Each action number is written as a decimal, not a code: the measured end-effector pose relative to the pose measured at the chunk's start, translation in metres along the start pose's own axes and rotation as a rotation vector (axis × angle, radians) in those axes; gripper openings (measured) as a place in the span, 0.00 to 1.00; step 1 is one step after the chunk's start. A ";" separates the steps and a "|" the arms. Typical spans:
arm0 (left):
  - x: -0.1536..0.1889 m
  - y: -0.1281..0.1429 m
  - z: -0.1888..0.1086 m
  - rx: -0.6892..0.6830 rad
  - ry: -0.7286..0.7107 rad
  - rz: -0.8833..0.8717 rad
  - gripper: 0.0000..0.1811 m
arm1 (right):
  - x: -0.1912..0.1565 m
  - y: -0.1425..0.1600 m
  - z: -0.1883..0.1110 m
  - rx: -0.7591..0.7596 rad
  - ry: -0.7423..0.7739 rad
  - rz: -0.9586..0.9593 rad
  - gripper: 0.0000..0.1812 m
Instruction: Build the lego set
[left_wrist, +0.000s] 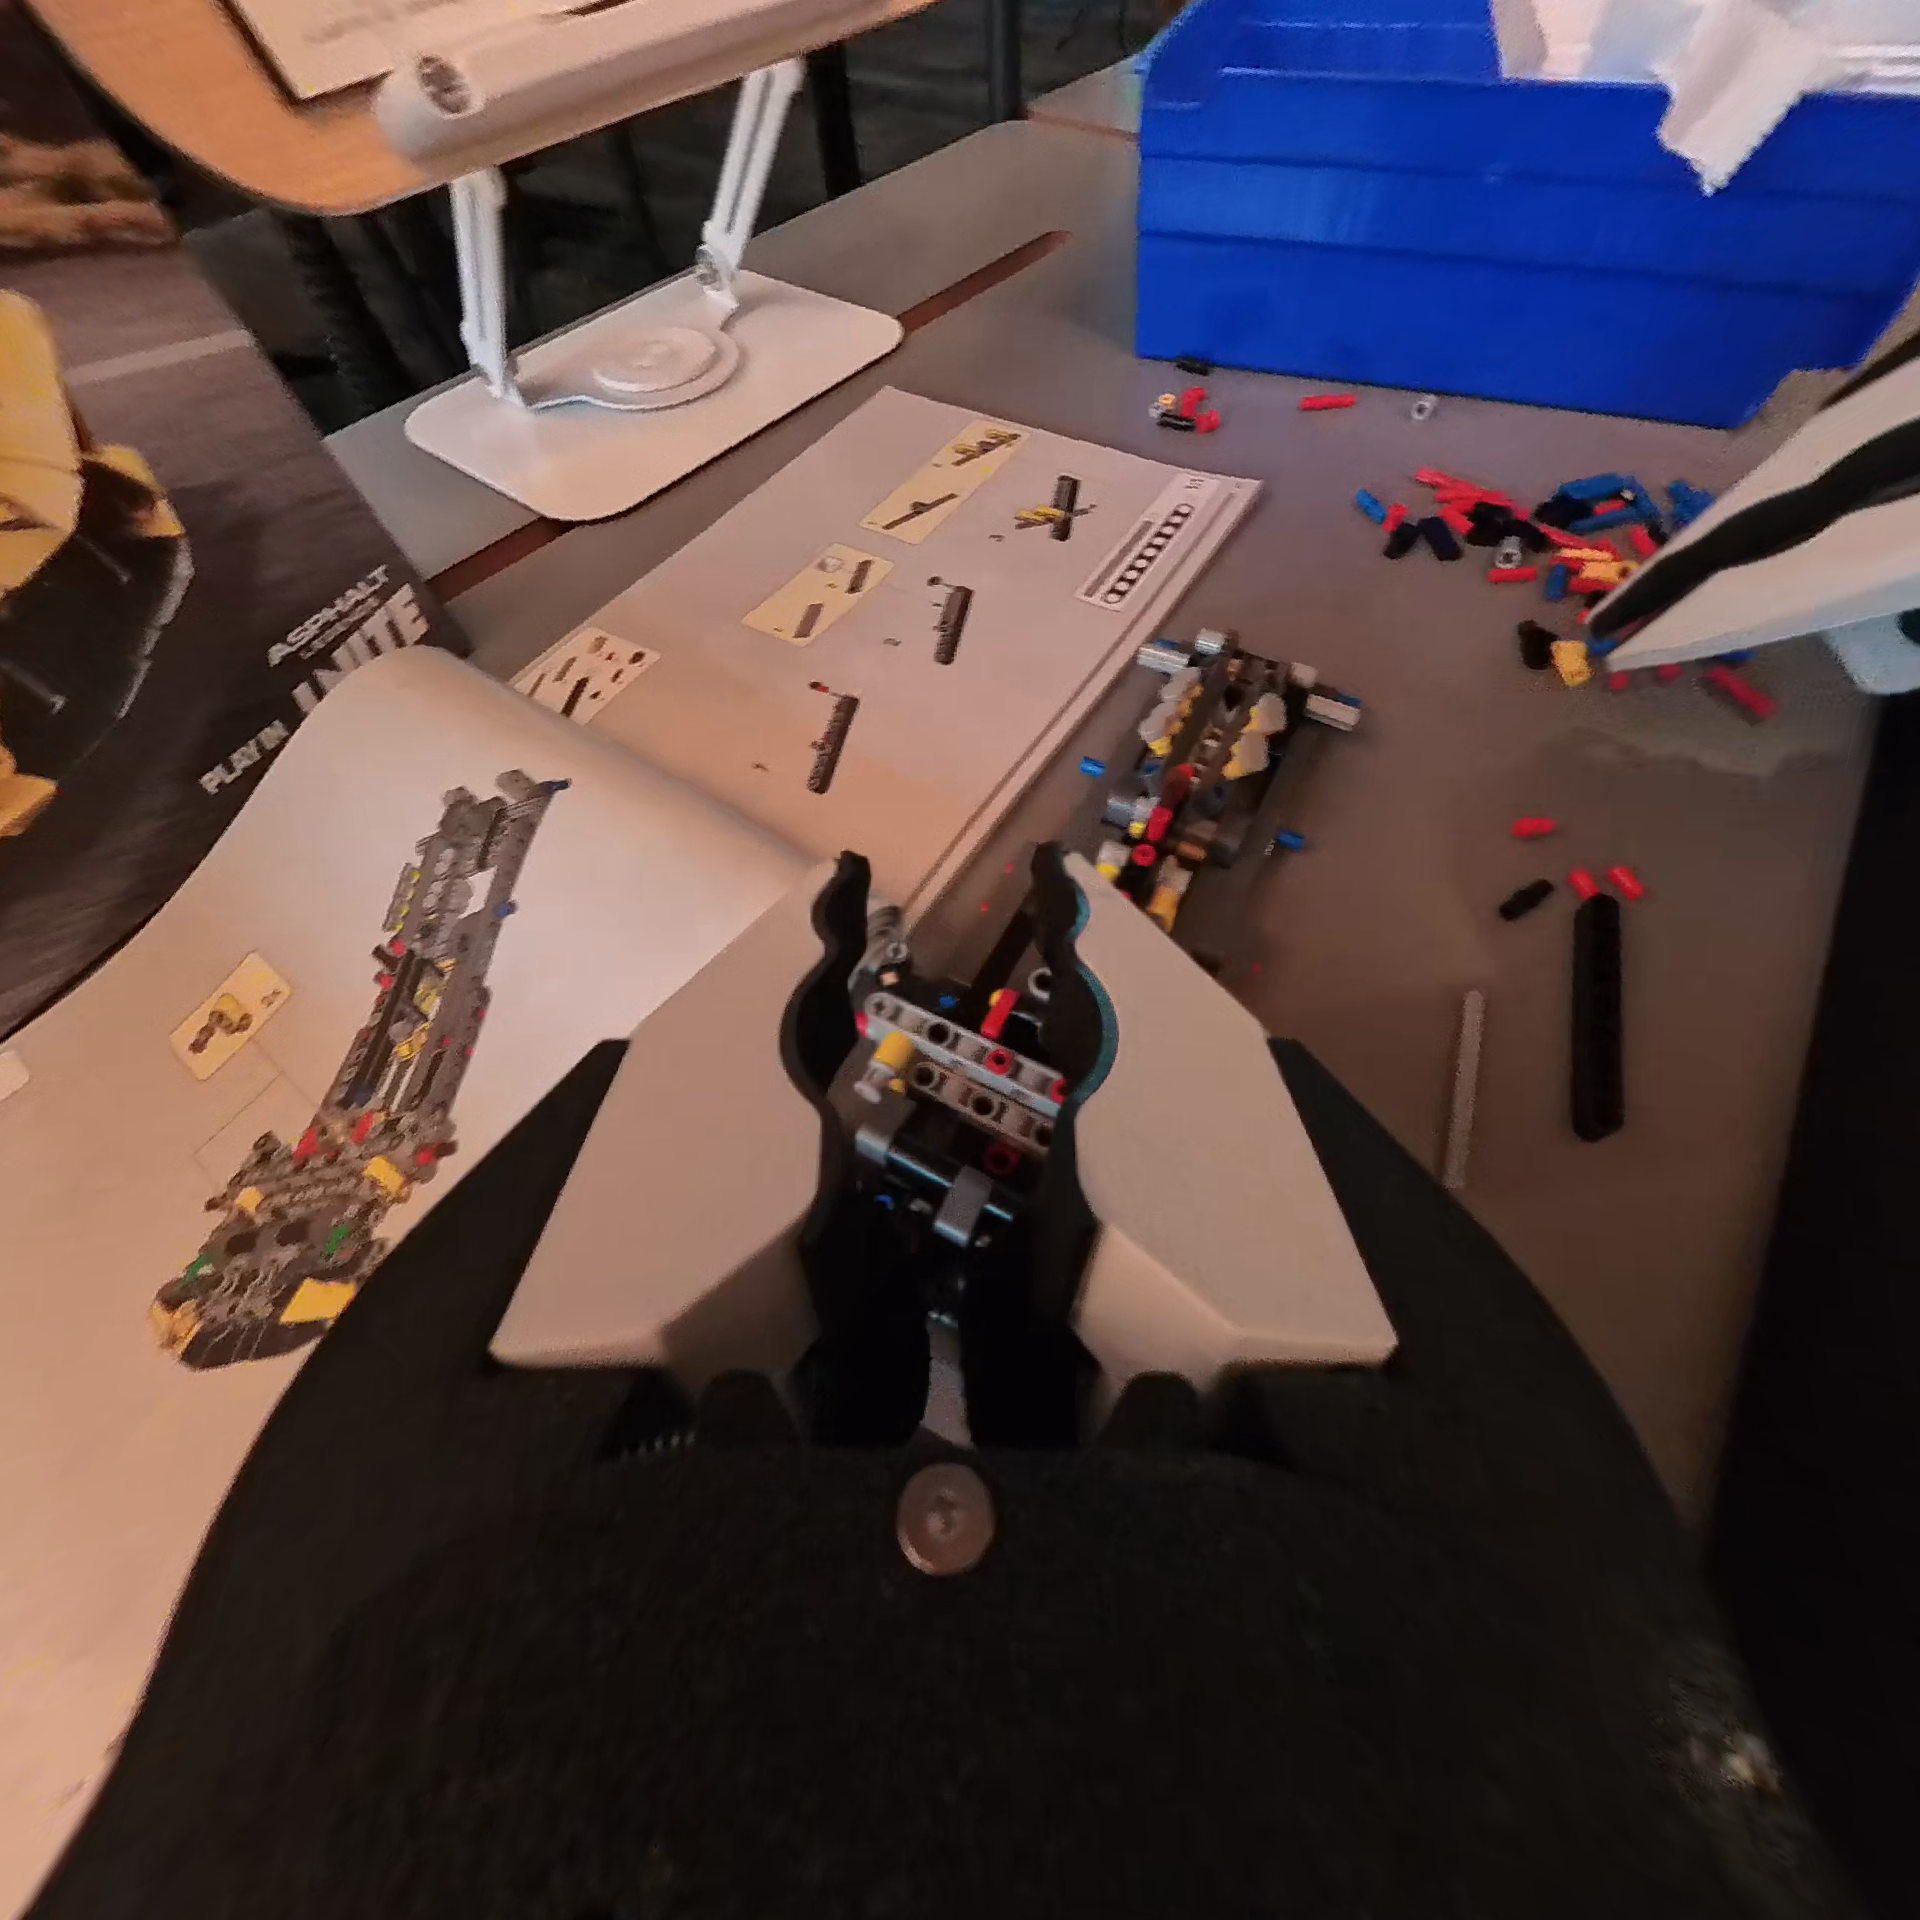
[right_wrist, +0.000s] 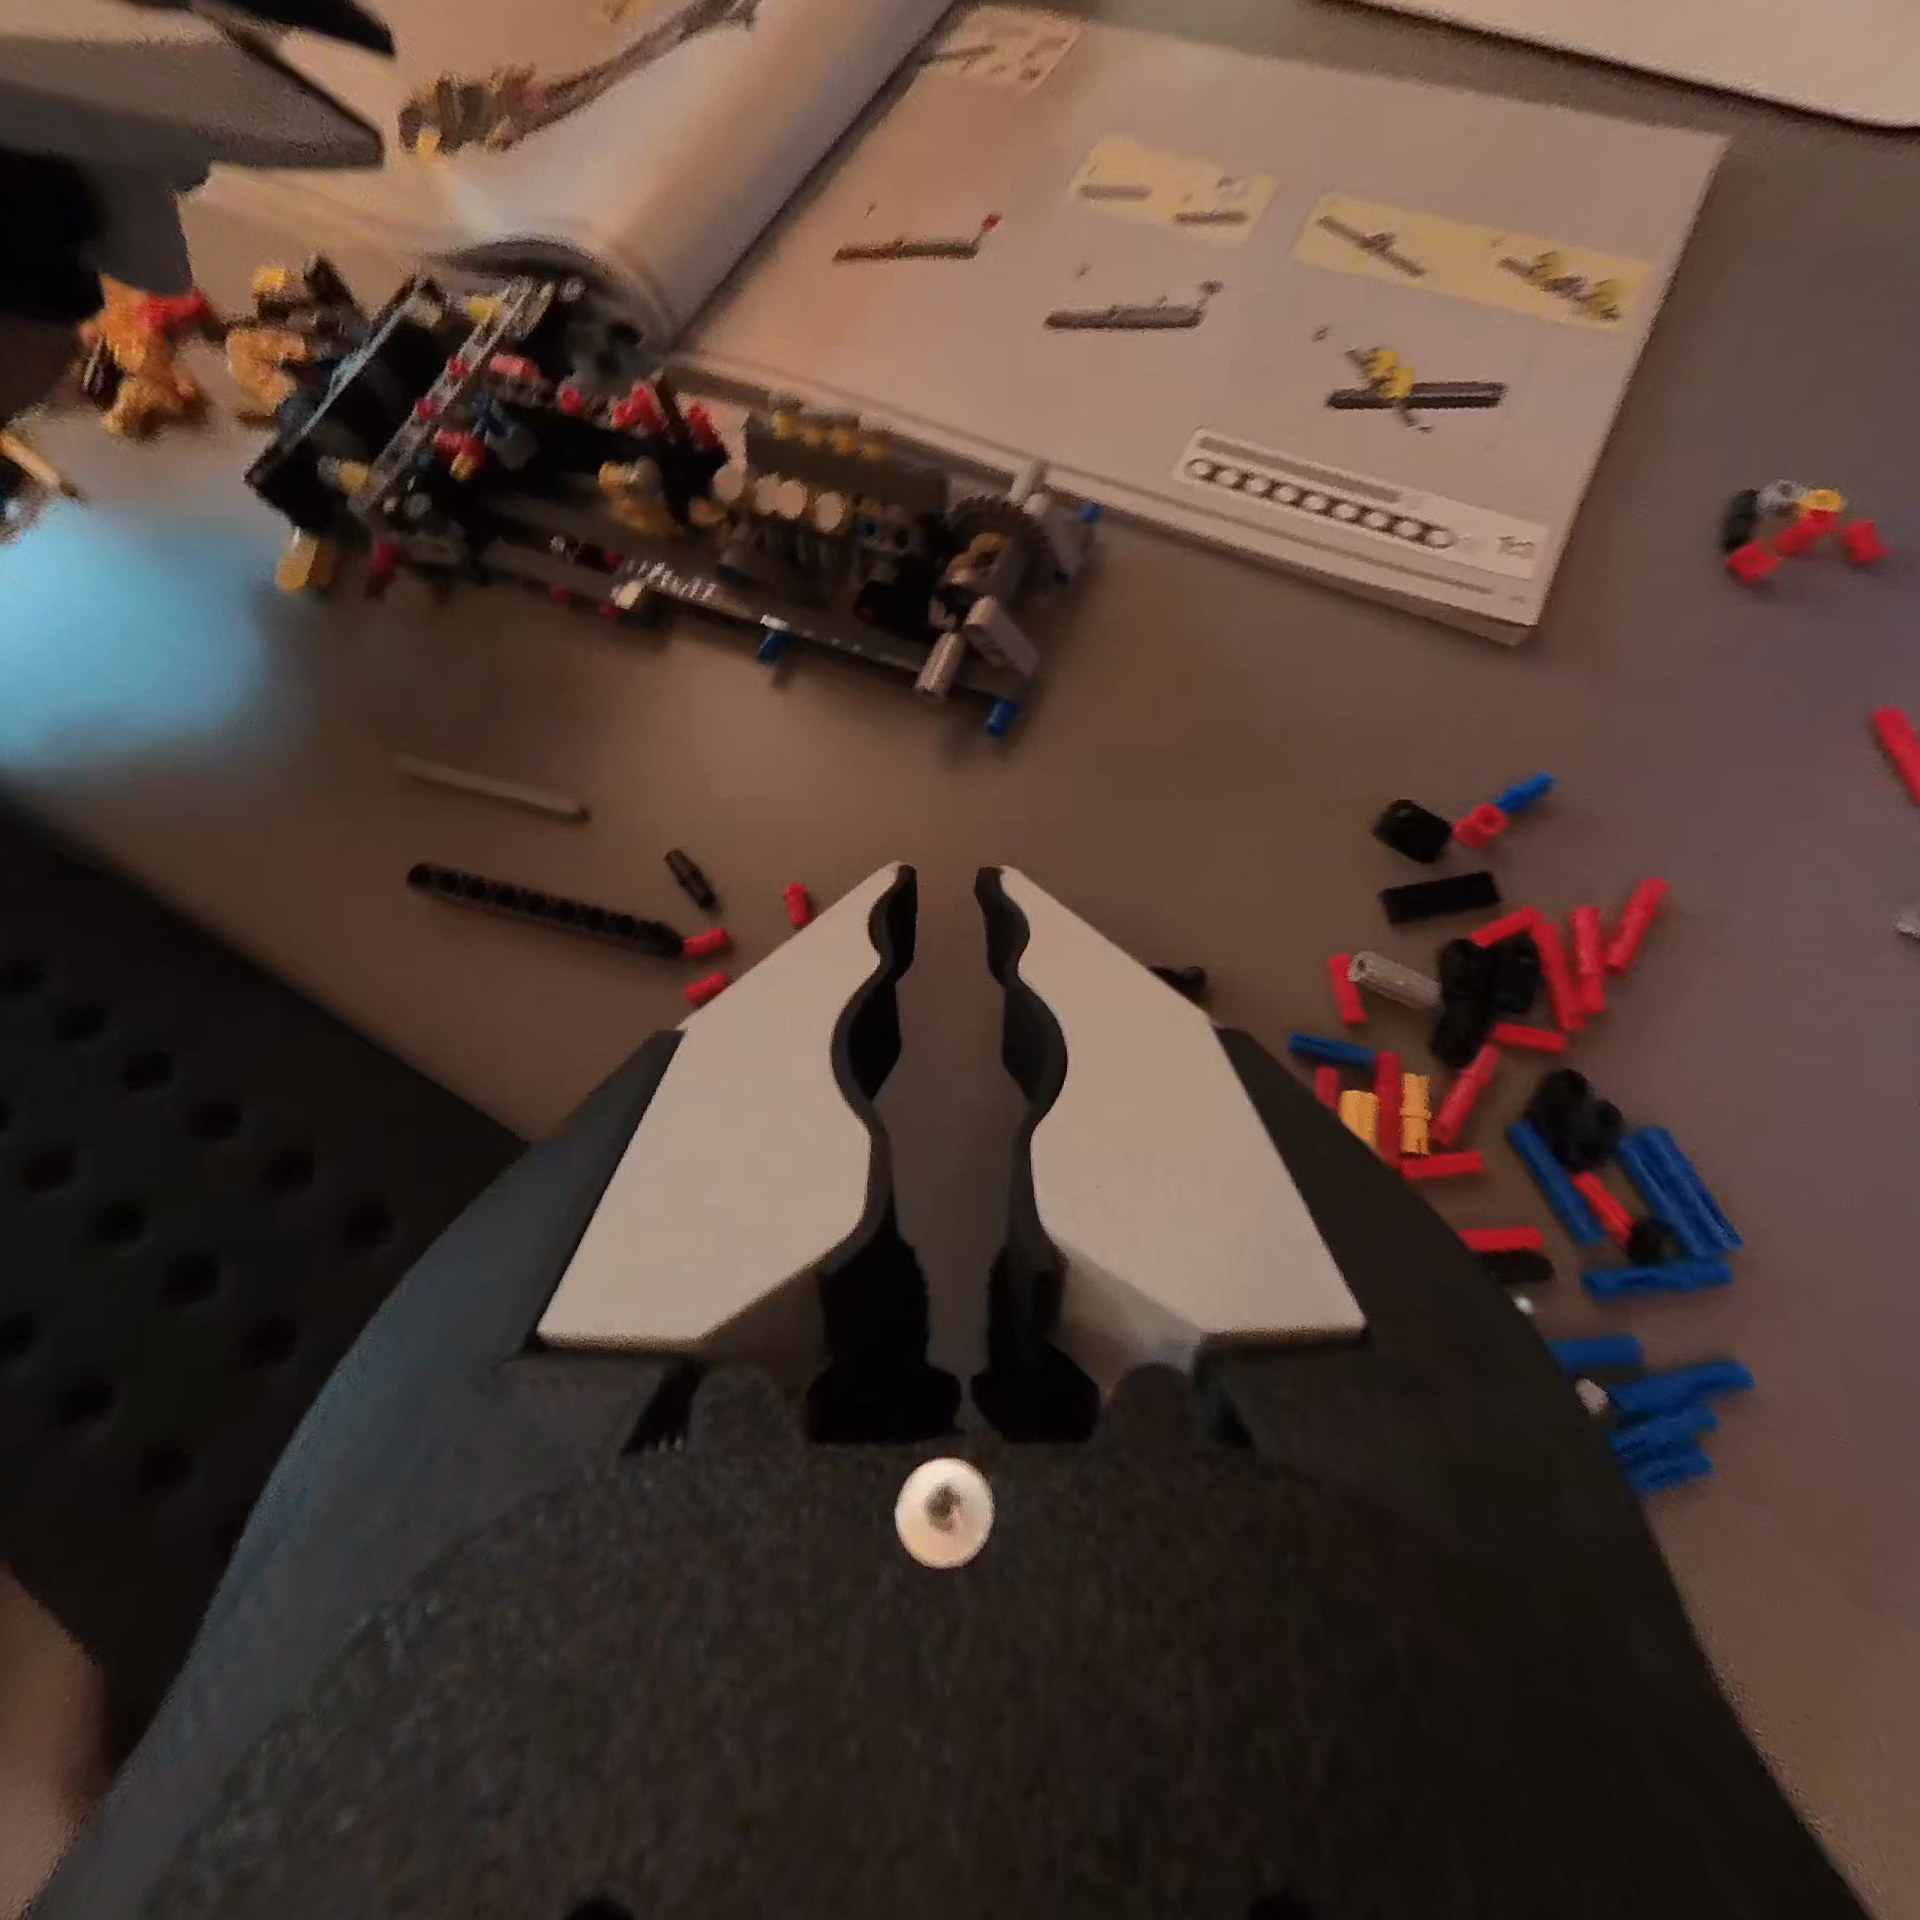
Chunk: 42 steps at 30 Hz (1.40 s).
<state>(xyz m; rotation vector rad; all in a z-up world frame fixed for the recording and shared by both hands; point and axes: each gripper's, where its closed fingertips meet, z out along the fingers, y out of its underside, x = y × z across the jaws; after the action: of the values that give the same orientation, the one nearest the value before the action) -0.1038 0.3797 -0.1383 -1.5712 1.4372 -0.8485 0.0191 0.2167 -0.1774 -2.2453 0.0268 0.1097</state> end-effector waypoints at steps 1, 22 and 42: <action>-0.005 -0.001 -0.001 0.005 -0.009 -0.019 0.17 | 0.005 -0.003 -0.002 0.017 0.027 0.020 0.07; -0.013 -0.001 0.000 0.010 -0.027 -0.079 0.16 | 0.069 0.029 -0.032 -0.067 0.234 0.060 0.07; -0.016 0.003 0.002 -0.003 -0.027 -0.082 0.16 | 0.113 0.020 -0.008 -0.117 0.290 0.071 0.09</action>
<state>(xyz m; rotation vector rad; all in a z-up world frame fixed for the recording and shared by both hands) -0.1052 0.3956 -0.1409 -1.6473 1.3632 -0.8701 0.1313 0.2006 -0.1978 -2.3600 0.2623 -0.1816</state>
